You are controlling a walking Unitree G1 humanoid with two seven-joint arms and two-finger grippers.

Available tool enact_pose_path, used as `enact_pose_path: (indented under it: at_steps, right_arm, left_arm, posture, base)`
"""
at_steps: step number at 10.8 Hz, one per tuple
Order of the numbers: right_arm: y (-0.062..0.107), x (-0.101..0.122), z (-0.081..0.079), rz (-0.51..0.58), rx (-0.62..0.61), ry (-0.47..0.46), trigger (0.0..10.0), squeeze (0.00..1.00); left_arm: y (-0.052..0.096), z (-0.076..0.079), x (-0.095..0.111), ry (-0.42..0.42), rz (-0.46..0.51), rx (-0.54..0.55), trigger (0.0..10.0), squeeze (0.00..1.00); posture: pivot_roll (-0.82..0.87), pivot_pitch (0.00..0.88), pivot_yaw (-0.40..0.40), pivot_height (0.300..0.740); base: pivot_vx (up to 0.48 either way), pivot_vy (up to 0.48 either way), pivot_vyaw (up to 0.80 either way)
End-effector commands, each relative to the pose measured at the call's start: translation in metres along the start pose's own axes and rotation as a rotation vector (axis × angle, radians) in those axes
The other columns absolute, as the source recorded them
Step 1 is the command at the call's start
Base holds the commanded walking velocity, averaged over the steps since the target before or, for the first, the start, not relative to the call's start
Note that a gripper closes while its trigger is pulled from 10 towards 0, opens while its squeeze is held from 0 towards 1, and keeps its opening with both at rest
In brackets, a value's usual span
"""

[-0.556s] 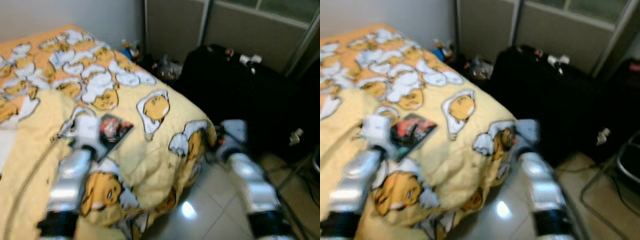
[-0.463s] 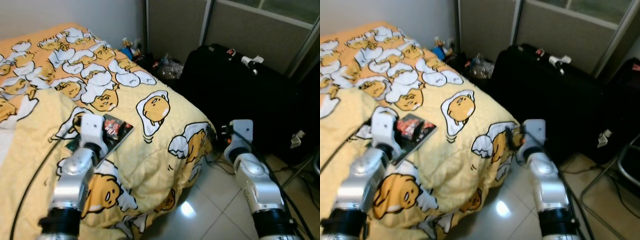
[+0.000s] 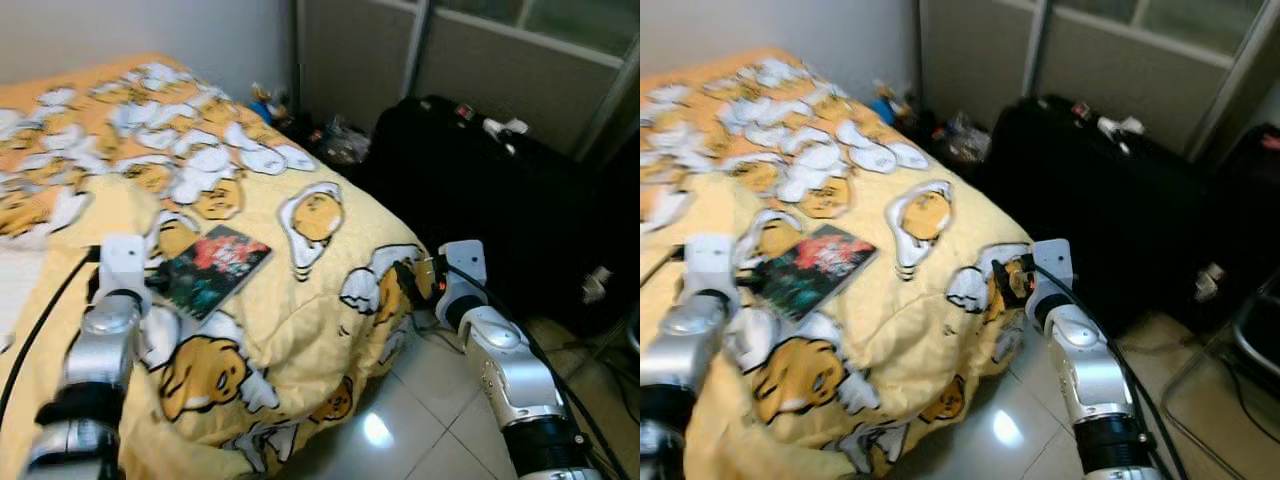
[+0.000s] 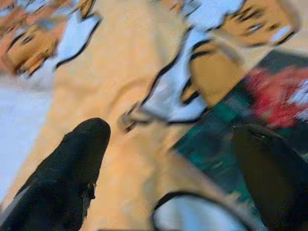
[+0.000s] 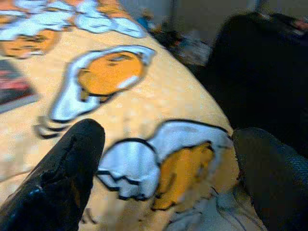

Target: Clean up the room

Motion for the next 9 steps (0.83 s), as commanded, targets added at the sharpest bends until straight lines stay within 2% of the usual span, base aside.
enact_pose_path:
  at_steps: [1,2,3,4,5,6,7,8,9]
  right_arm:
    - [0.001,0.007,-0.003,0.017,0.035,0.011,10.0,0.0]
    - [0.003,0.011,-0.008,0.026,0.087,0.027,10.0,0.0]
    - [0.004,0.013,-0.01,0.032,0.121,0.047,10.0,0.0]
    - [0.007,0.016,-0.015,0.04,0.172,0.081,10.0,0.0]
    - [0.012,0.02,-0.022,0.056,0.246,0.067,10.0,0.0]
    - [0.026,0.026,-0.03,0.081,0.382,0.047,10.0,0.0]
    - [0.035,0.024,-0.033,0.073,0.45,0.059,10.0,0.0]
    - [0.045,0.017,-0.031,0.049,0.506,0.084,10.0,0.0]
    - [0.047,0.016,-0.03,0.041,0.516,0.091,10.0,0.0]
  left_arm:
    - [-0.004,-0.003,-0.007,0.017,-0.05,0.031,10.0,0.0]
    - [-0.007,-0.005,-0.019,0.062,-0.114,0.03,10.0,0.0]
    - [-0.008,0.001,-0.027,0.093,-0.16,0.001,10.0,0.0]
    - [-0.007,0.0,-0.042,0.078,-0.225,-0.005,10.0,0.0]
    - [-0.005,0.003,-0.055,0.08,-0.278,-0.021,10.0,0.0]
    - [-0.002,0.023,-0.067,0.121,-0.336,-0.098,10.0,0.0]
    - [0.0,0.041,-0.071,0.119,-0.368,-0.179,10.0,0.0]
    - [0.008,0.074,-0.077,0.079,-0.416,-0.336,10.0,0.0]
    - [0.012,0.088,-0.08,0.062,-0.438,-0.403,10.0,0.0]
  posture:
    - [0.0,0.0,0.002,0.74]
    - [-0.01,0.0,0.006,0.74]
    - [-0.02,0.0,0.007,0.74]
    - [-0.02,0.0,0.017,0.74]
    - [-0.03,0.0,0.018,0.74]
    - [-0.03,0.0,0.026,0.74]
    - [-0.04,0.0,0.03,0.74]
    - [-0.04,0.0,0.033,0.74]
    - [-0.05,0.0,0.039,0.74]
  base:
    - [0.0,0.0,0.0]
    - [0.0,0.0,0.0]
    - [0.0,0.0,0.0]
    - [0.0,0.0,0.0]
    - [0.0,0.0,0.0]
    - [0.0,0.0,0.0]
    - [0.0,0.0,0.0]
    - [0.0,0.0,0.0]
    - [0.0,0.0,0.0]
Point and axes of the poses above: a point about 5 cm out from each wrist's last joint towards the gripper, its own y axis pointing back from the gripper into the wrist, its own x axis along the axis of the wrist's last joint, z = x × y, the point moved 6 cm from there along -y, pointing out of the wrist towards the gripper, and after that the axes turned 15 degrees about y, right-handed, at the moved point
